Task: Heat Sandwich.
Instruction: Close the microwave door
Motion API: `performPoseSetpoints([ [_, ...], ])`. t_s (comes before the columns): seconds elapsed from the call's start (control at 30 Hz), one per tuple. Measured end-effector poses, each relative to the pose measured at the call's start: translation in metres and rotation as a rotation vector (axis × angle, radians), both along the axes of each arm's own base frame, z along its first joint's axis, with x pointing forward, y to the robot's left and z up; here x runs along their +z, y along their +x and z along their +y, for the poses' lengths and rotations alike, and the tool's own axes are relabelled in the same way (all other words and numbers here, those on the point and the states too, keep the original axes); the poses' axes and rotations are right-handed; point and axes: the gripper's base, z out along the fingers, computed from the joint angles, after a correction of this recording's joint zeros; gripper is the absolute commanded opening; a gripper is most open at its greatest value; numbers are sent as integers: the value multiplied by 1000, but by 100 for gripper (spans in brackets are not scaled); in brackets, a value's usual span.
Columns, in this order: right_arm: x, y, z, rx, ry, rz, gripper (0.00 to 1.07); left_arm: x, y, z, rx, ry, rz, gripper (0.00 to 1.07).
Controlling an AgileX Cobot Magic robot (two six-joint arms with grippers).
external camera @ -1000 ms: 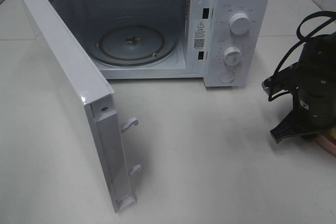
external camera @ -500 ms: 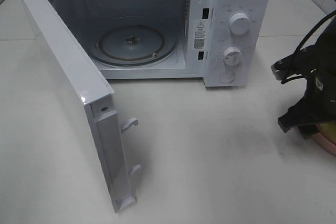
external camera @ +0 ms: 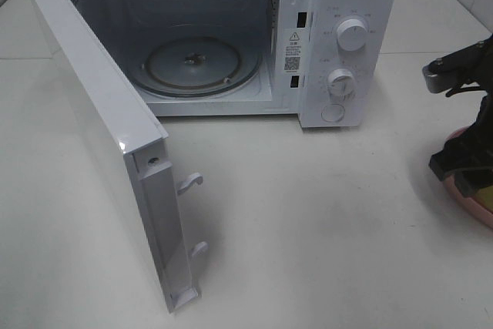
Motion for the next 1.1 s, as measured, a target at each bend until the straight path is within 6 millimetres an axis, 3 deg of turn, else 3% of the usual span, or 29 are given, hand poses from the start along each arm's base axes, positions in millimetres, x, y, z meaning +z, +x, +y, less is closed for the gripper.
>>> performPoseSetpoints([
  [0.37,40,-25,-7,-13,34,-103,79,0,0,0,0,0,0,103],
  [1.1,103,-101,-22,11,160,-285,76,0,0,0,0,0,0,103],
])
